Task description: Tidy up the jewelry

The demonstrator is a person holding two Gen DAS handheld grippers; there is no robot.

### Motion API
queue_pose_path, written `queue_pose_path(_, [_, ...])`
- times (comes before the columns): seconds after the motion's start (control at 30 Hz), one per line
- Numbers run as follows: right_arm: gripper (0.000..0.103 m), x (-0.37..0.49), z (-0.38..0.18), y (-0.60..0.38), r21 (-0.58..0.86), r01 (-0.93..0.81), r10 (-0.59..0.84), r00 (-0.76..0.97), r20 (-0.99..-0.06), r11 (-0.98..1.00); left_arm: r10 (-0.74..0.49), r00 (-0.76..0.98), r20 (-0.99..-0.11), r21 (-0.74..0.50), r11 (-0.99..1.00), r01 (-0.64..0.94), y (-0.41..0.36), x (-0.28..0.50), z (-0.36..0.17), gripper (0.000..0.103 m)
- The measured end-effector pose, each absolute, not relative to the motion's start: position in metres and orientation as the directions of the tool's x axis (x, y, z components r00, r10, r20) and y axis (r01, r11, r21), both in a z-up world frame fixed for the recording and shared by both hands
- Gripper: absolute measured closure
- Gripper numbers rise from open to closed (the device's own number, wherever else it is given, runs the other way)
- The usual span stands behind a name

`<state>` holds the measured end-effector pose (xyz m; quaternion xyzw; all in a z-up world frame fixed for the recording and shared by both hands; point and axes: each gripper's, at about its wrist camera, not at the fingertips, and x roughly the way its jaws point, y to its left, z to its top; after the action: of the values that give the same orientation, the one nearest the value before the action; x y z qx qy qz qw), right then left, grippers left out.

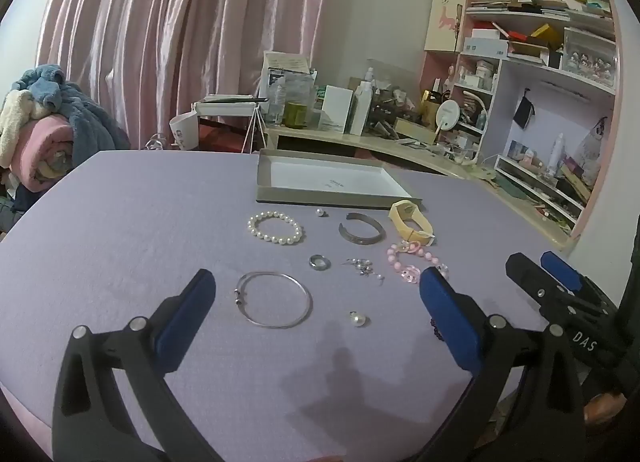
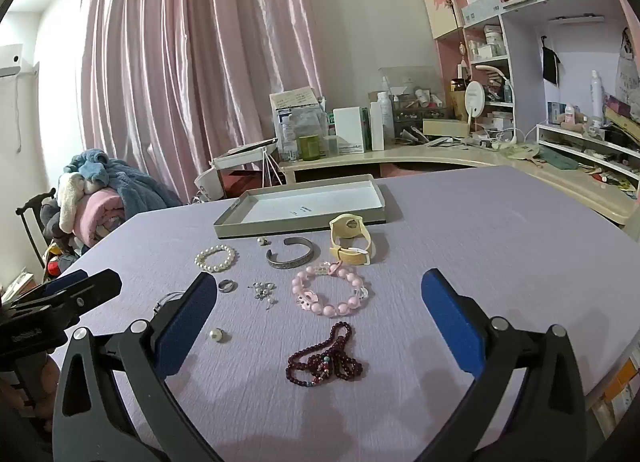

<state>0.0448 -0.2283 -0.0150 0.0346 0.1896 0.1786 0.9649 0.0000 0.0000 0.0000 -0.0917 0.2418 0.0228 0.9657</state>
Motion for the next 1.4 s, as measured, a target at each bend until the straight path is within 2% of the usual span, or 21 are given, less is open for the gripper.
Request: queue_pose_path(1.4, [0.001,0.0472,-0.0153,-0.229,0.143,-0.331,0.361,0.863,-0.355,0.933,0.005,0.876,-0.482,-0.158,0.983,-0.093,0.0013,-0.0001,0.0001,0.002])
